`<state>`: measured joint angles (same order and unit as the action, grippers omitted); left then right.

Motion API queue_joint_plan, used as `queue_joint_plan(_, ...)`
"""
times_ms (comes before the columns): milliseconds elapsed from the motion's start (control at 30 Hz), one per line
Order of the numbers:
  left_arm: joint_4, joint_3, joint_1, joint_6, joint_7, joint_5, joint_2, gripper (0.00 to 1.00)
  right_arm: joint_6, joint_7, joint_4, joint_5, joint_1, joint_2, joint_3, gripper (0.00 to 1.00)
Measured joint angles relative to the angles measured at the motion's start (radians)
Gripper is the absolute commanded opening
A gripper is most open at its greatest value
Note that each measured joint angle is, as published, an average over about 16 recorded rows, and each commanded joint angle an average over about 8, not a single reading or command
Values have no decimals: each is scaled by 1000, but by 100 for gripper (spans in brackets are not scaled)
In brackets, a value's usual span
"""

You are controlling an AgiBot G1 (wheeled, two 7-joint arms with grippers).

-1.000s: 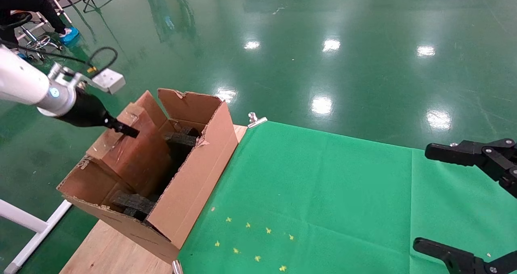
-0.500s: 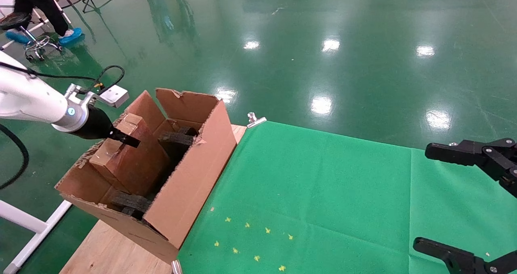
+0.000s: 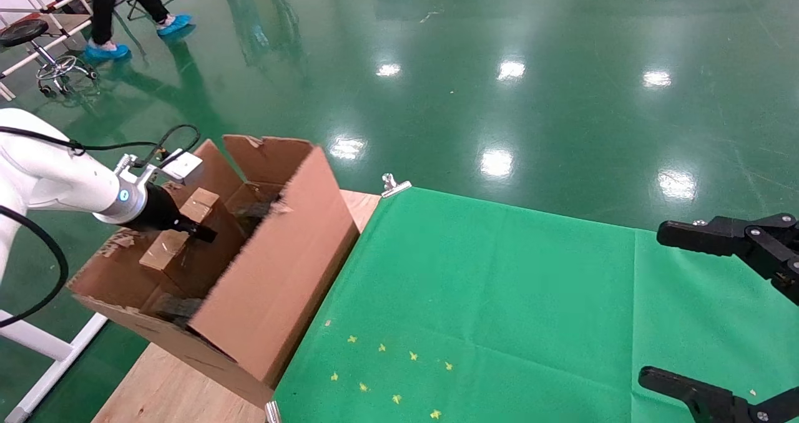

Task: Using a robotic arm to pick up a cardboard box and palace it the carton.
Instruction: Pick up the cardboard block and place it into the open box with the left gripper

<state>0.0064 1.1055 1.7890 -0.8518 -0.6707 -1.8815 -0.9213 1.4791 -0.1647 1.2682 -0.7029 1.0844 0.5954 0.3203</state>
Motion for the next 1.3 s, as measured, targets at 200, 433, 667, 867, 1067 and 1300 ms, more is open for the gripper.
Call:
queue_joint_plan(200, 2, -8, -27, -8, -4, 12, -2, 0, 0, 0, 0, 0, 0, 0, 0, 100)
queue_joint_plan(433, 3, -24, -63, 3, -17, 33, -7, 2, 0, 0, 0, 0, 0, 0, 0, 100)
queue_joint_plan(667, 3, -45, -83, 24, -36, 61, -10, 89, 0, 0, 0, 0, 0, 0, 0, 100)
queue_joint_plan(867, 3, -57, -84, 34, -46, 78, -9, 100, 0, 0, 0, 0, 0, 0, 0, 100)
queue_joint_plan(1067, 3, -58, -84, 35, -46, 80, -8, 100, 0, 0, 0, 0, 0, 0, 0, 100)
queue_joint_plan(1300, 2, -53, -83, 30, -43, 75, -9, 100, -1, 0, 0, 1, 0, 0, 0, 100)
